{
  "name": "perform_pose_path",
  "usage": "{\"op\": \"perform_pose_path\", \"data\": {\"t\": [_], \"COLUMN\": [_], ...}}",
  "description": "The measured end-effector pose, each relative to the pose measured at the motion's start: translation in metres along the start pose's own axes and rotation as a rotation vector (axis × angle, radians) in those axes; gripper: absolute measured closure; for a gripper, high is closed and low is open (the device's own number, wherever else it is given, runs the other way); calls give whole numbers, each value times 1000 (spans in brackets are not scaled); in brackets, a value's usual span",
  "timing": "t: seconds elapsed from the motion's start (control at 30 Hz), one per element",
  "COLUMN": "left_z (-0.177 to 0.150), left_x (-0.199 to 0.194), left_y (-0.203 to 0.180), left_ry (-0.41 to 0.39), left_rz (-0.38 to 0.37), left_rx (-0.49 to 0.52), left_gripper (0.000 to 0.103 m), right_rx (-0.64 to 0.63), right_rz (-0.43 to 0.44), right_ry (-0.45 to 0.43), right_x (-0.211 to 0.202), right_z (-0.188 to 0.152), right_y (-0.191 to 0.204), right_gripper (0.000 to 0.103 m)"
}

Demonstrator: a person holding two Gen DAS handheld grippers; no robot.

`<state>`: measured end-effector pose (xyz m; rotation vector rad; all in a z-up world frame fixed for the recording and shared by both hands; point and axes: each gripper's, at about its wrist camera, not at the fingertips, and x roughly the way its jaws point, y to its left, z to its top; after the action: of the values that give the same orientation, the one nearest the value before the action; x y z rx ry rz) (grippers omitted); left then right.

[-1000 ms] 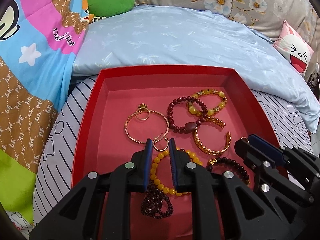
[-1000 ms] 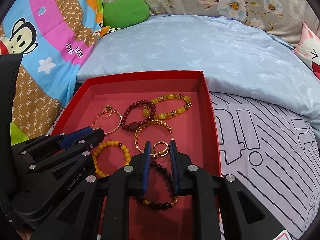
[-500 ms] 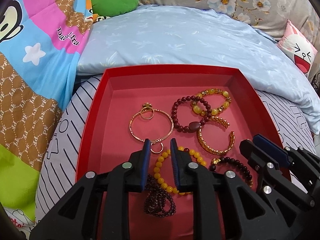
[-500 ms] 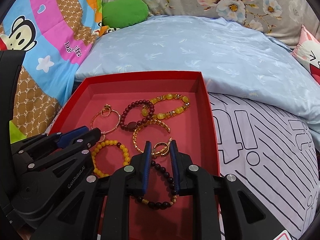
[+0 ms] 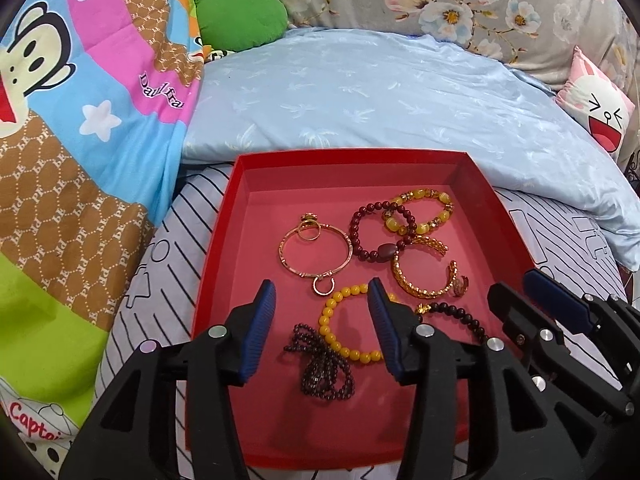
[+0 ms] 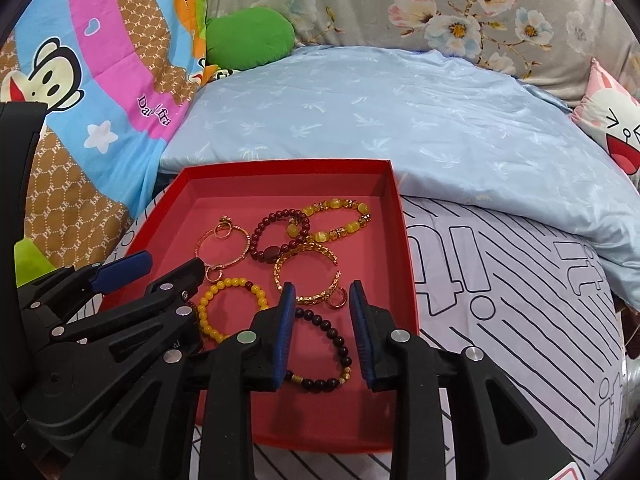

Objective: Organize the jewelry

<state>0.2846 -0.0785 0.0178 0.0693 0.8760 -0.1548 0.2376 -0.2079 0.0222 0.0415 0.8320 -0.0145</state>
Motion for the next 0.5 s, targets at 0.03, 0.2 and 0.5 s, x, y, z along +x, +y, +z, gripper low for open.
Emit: {"op": "perform_pose_path", "data": {"t": [0.03, 0.2, 0.5], "left_z": [-2, -11, -32], "left_x": [-4, -19, -43], "left_y": [0, 0, 1], "left_ry": [-1, -6, -11], "left_rz": [6, 26, 33], "left_rx": [0, 5, -2], "left_gripper": [56, 51, 46], "right_rx": [-2, -2, 9], "right_rz": [-1, -7, -9], "right_ry": [-2, -7, -9], "right_x": [-3, -20, -43], "right_z": [-1, -11, -31], "right_y": [1, 3, 5], "right_gripper": [74, 74, 69]}}
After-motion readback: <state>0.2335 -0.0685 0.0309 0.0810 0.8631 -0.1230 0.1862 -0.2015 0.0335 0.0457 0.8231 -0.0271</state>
